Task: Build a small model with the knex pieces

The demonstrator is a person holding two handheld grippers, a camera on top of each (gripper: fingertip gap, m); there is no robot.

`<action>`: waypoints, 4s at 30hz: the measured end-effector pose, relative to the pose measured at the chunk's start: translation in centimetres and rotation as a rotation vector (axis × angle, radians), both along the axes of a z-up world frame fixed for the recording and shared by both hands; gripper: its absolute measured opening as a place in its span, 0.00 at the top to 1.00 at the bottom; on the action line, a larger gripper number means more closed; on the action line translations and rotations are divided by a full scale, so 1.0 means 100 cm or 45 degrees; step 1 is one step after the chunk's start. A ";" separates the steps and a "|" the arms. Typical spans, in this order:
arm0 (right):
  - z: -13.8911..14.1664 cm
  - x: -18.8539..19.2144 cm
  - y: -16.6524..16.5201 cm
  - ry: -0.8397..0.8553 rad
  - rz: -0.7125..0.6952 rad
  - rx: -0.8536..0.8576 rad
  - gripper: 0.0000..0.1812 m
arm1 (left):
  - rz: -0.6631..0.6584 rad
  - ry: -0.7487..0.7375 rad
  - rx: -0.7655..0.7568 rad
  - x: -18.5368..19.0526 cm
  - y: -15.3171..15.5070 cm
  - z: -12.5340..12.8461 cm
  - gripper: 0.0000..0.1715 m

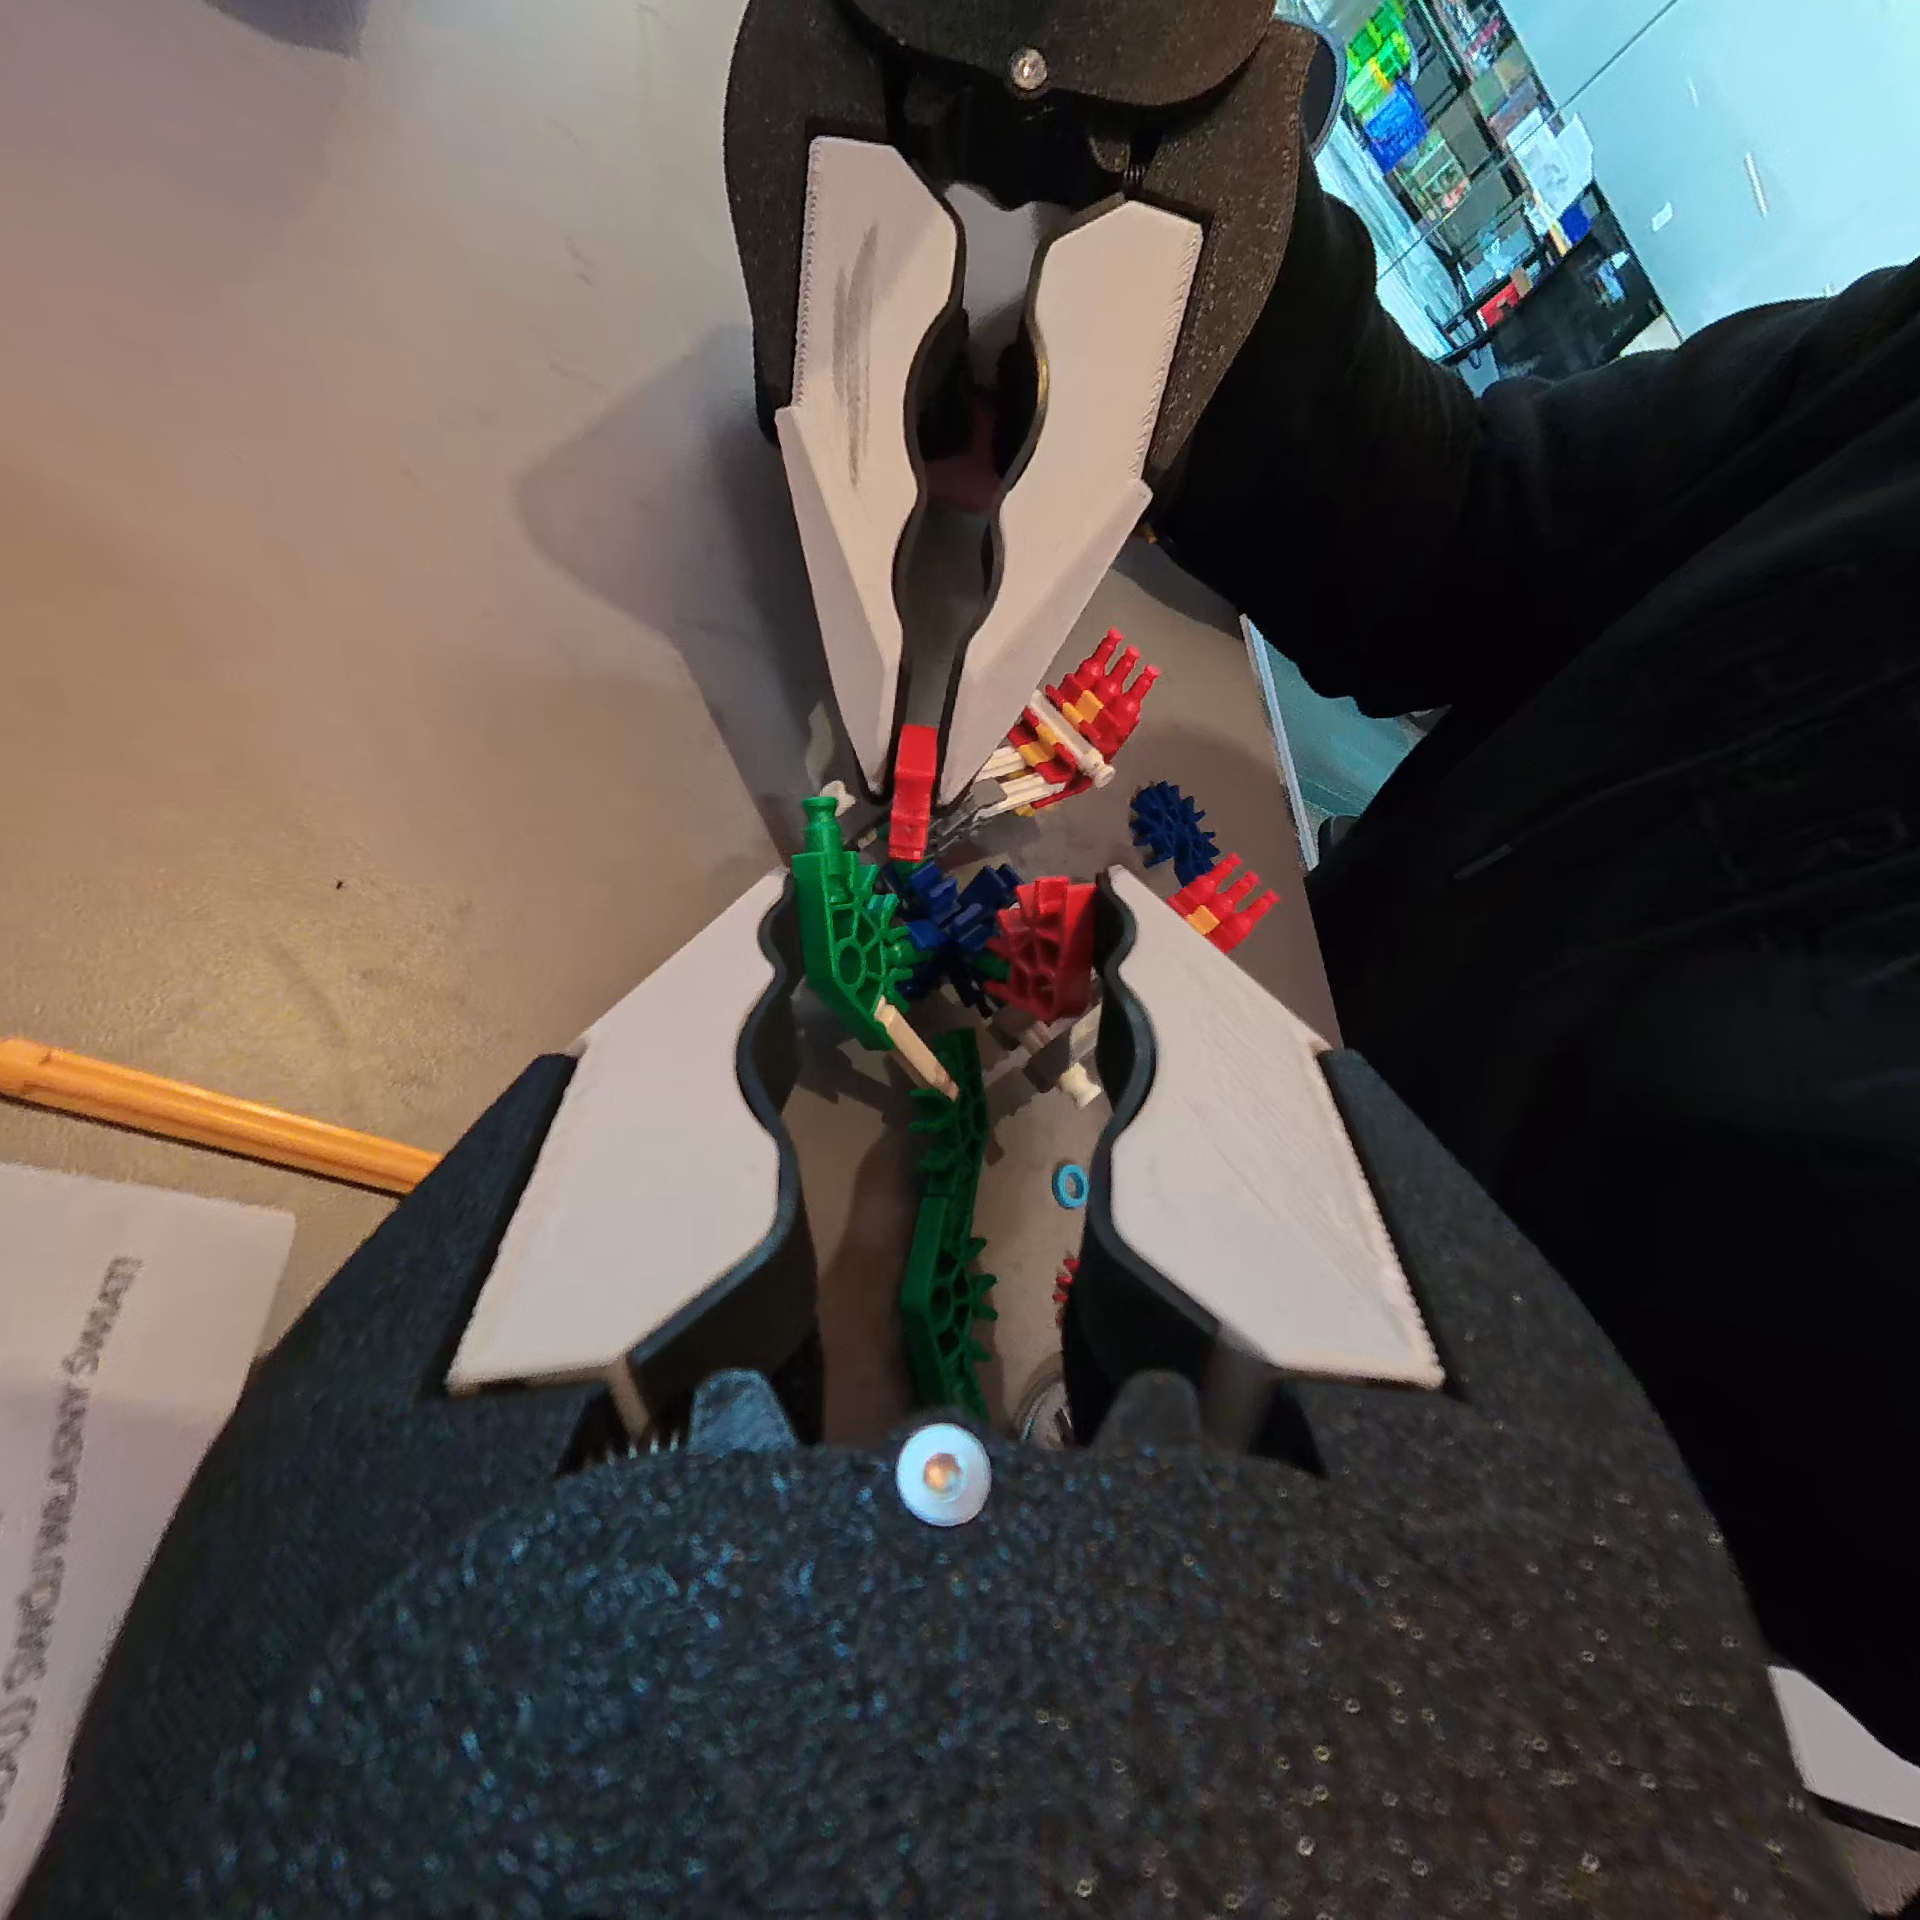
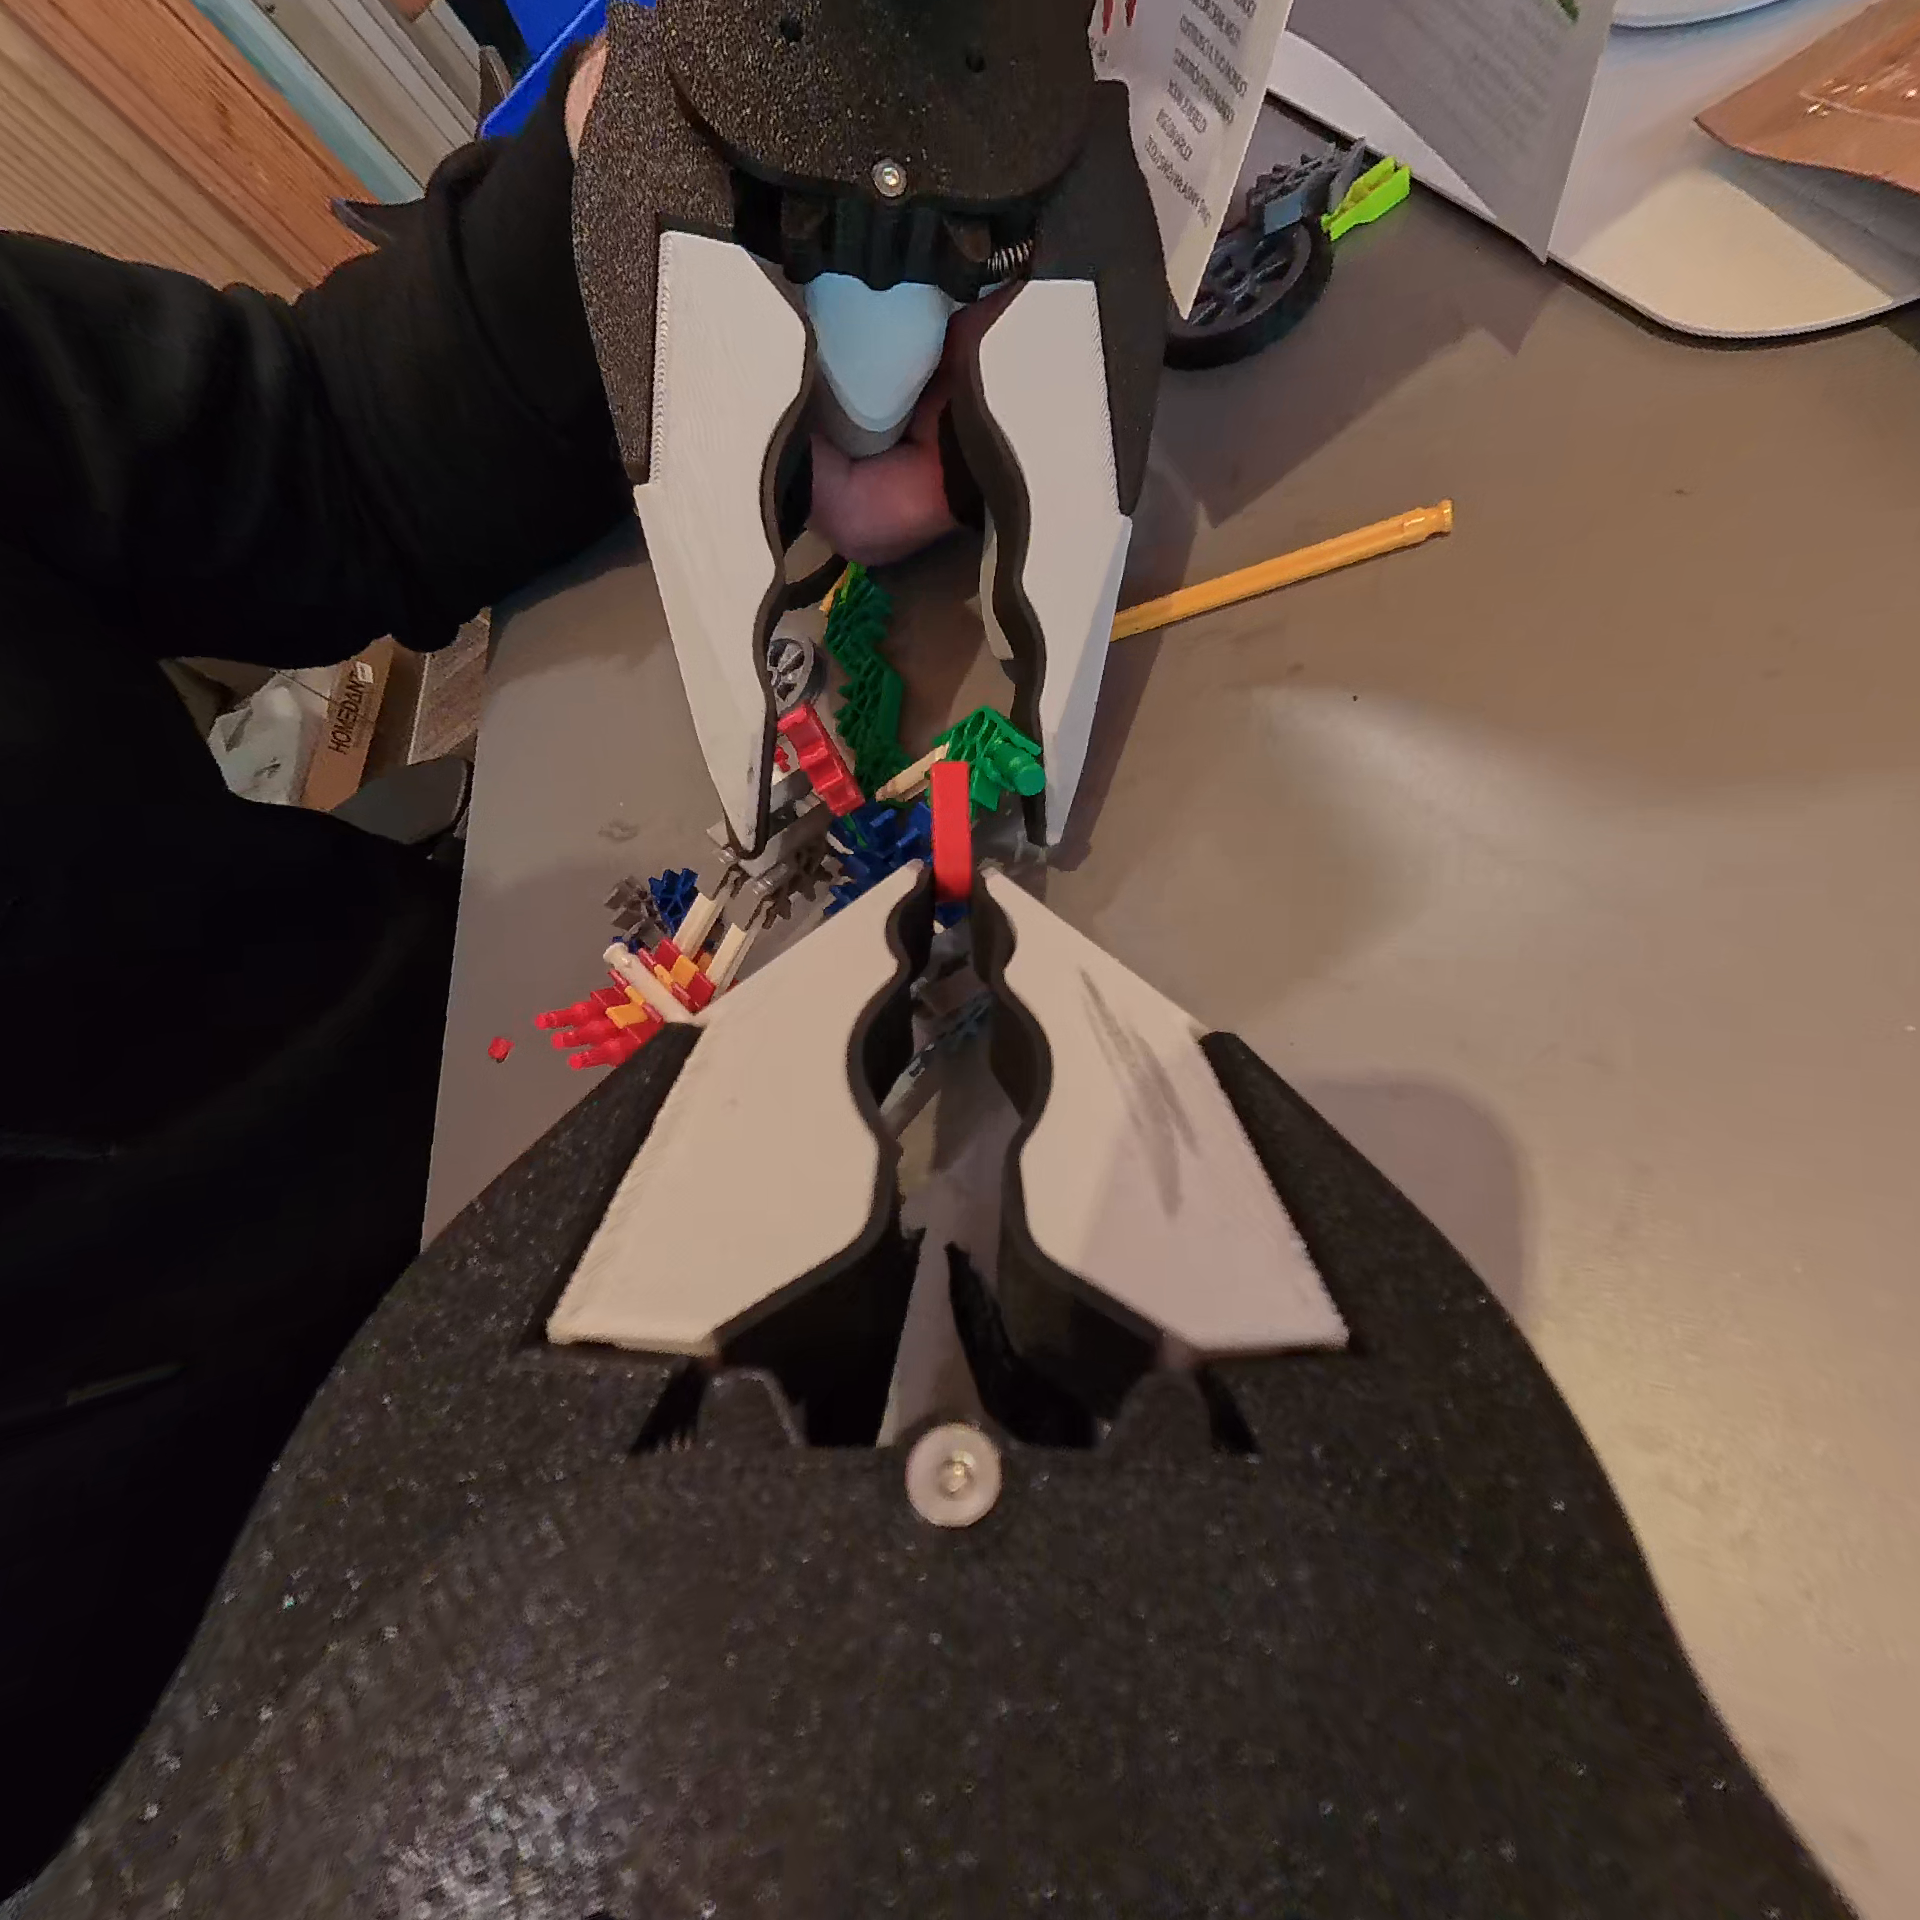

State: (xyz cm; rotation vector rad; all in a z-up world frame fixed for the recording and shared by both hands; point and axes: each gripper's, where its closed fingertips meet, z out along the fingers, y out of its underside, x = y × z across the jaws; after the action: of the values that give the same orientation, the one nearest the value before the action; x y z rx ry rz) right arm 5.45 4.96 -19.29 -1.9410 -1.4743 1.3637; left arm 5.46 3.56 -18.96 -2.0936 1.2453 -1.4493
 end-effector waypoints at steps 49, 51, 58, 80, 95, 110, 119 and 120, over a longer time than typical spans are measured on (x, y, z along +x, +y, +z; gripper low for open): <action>0.002 0.004 0.006 0.023 0.000 0.074 0.95 | -0.005 -0.015 0.126 -0.003 -0.005 0.009 0.67; 0.002 0.004 0.005 0.022 0.007 0.082 0.95 | -0.024 0.024 0.142 -0.003 -0.011 0.004 0.64; 0.004 0.002 0.002 0.042 0.026 0.109 0.95 | -0.043 0.050 0.185 0.001 -0.015 -0.001 0.68; 0.008 0.003 -0.009 0.055 0.117 0.210 0.97 | -0.049 0.033 0.177 0.001 -0.015 -0.002 0.68; 0.009 0.005 -0.012 0.055 0.139 0.171 0.97 | -0.035 0.035 0.165 0.001 -0.013 -0.004 0.68; 0.004 0.005 -0.005 0.013 0.080 0.150 0.97 | -0.019 0.045 0.145 0.000 -0.010 -0.006 0.69; -0.001 0.003 -0.005 -0.006 0.076 0.144 0.96 | -0.031 0.046 0.141 0.001 -0.011 -0.006 0.70; -0.001 0.003 -0.005 -0.007 0.076 0.146 0.96 | -0.033 0.046 0.140 0.001 -0.012 -0.006 0.70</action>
State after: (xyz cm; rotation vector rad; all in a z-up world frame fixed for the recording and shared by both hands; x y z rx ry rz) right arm 5.71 4.45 -19.38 -1.8455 -1.5885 1.2690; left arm 5.57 2.41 -19.57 -2.0466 1.3384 -1.3274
